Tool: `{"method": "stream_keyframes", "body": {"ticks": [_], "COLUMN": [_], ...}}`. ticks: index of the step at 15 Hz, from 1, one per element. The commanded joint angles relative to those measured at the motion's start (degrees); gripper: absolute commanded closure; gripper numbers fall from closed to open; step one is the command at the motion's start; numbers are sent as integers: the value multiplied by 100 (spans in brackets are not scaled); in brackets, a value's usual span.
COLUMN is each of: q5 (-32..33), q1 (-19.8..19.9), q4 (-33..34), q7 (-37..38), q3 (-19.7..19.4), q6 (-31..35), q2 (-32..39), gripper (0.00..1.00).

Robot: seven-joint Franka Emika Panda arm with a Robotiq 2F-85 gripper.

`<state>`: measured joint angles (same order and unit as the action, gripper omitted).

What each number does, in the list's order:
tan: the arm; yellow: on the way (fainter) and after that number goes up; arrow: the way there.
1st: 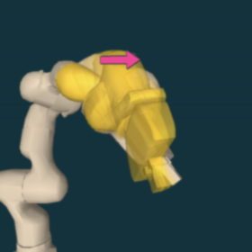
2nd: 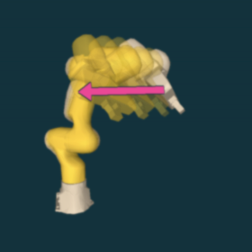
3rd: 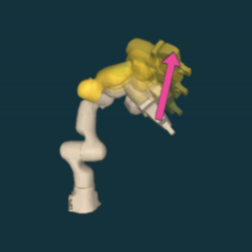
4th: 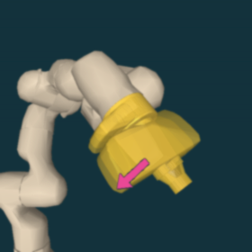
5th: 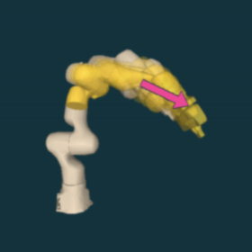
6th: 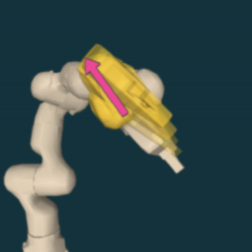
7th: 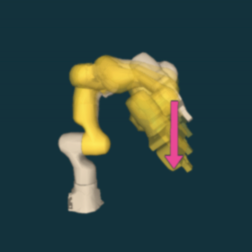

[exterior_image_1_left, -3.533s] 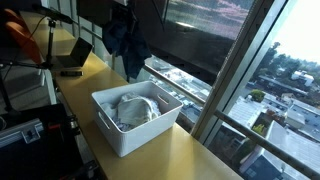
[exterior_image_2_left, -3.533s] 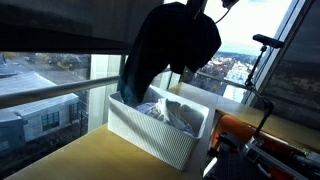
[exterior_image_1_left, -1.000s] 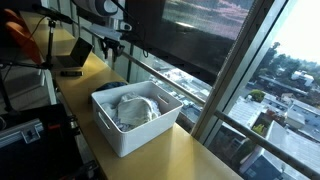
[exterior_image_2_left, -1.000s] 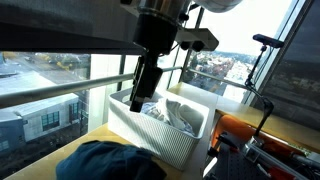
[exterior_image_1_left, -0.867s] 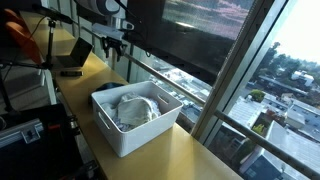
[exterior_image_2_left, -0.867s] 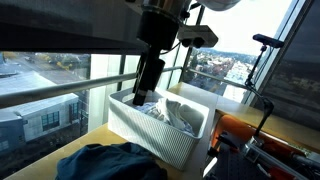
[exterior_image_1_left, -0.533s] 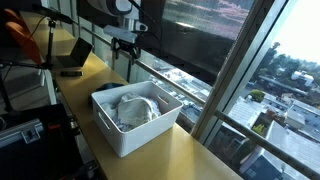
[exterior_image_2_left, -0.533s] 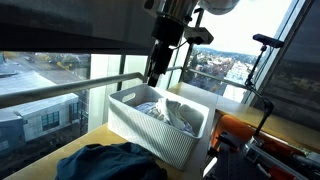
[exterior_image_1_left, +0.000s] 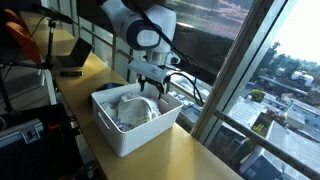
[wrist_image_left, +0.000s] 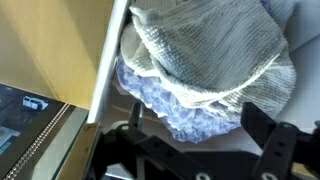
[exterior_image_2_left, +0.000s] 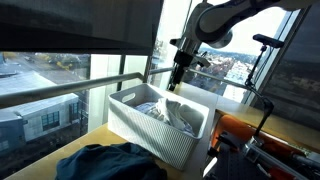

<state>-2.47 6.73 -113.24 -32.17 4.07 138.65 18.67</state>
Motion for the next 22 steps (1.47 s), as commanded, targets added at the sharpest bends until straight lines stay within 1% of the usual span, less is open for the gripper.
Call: {"method": "stream_keyframes", "body": {"ticks": [1, 3, 9, 12, 13, 14, 15, 18, 22], "q5": [-255, -301, -597, -537, -493, -434, -392, -325, -340], "q1": [102, 82, 187, 121, 72, 25, -13, -22, 94], "q4": [79, 159, 630, 455, 413, 400, 384, 204, -47], "q7": [-36, 33, -75, -257, -261, -249, -218, -189, -220], "q3": [68, 147, 542, 788, 823, 824, 818, 785, 751], "q6": [364, 521, 360, 378, 408, 404, 401, 400, 368], "q2": [476, 773, 1679, 1797, 1863, 1901, 1917, 1676, 1202], "gripper": [0, 0, 0, 0, 25, 26, 32, 57, 85]}}
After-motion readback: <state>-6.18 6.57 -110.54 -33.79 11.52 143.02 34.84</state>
